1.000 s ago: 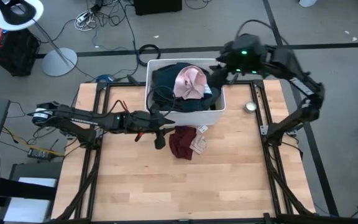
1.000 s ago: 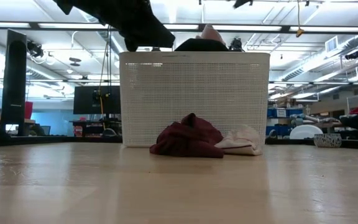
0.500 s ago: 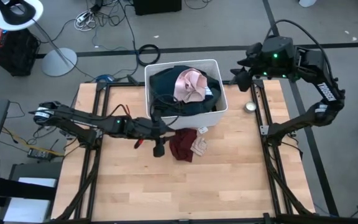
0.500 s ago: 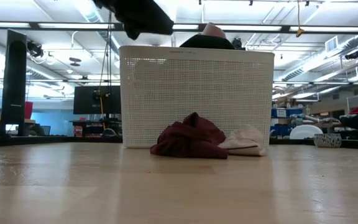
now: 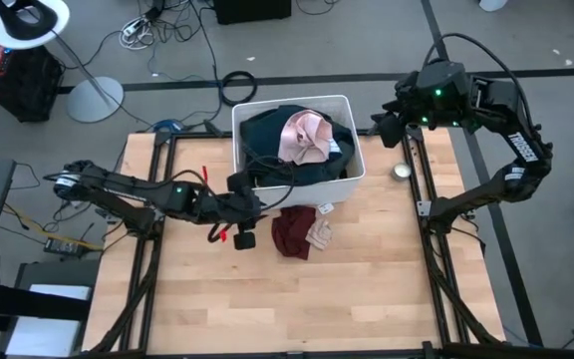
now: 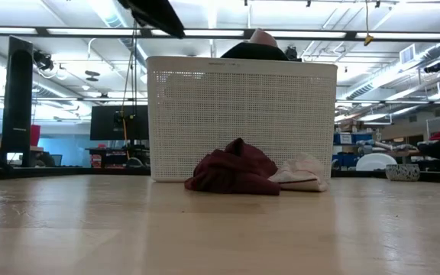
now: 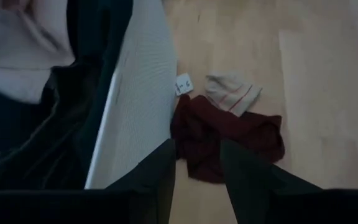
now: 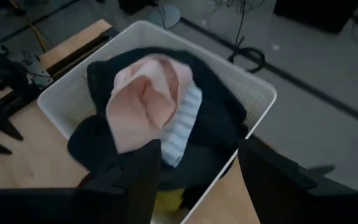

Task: Sort clothes
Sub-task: Put the red underwear into the white bin

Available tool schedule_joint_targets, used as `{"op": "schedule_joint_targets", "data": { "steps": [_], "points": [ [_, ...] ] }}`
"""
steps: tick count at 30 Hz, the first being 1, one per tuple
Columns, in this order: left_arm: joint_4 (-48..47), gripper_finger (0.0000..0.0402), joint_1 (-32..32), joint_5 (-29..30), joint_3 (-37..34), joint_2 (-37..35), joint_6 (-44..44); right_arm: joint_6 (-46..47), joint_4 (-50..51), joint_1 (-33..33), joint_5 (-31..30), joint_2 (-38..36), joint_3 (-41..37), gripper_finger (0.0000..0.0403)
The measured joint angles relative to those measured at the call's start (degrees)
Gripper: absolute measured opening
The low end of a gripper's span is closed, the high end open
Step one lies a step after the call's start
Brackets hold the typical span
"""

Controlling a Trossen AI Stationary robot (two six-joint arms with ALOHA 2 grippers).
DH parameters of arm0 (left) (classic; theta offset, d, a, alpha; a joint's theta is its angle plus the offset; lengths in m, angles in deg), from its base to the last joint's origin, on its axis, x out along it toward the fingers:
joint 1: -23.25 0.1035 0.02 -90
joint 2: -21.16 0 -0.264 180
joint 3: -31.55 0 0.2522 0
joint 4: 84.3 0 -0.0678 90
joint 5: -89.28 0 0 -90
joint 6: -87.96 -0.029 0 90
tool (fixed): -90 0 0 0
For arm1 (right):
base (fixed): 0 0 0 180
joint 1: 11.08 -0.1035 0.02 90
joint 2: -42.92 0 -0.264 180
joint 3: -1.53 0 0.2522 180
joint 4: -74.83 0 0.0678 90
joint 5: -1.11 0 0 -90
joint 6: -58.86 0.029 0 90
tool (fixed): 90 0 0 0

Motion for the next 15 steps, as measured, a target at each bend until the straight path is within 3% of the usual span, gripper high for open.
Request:
{"op": "schedule_joint_targets", "data": {
  "steps": [8,15],
  "points": [
    [-11.75,0.0133,-6.73,4.28,3.93,-0.11,16.74,12.35,7.13,-5.22,0.35,0.22,-0.01,0.0212],
    [-11.99,0.0133,-18.12,10.58,1.47,-0.11,34.73,18.76,8.76,-11.81,-3.58,0.28,-0.04,0.0211]
  ]
}}
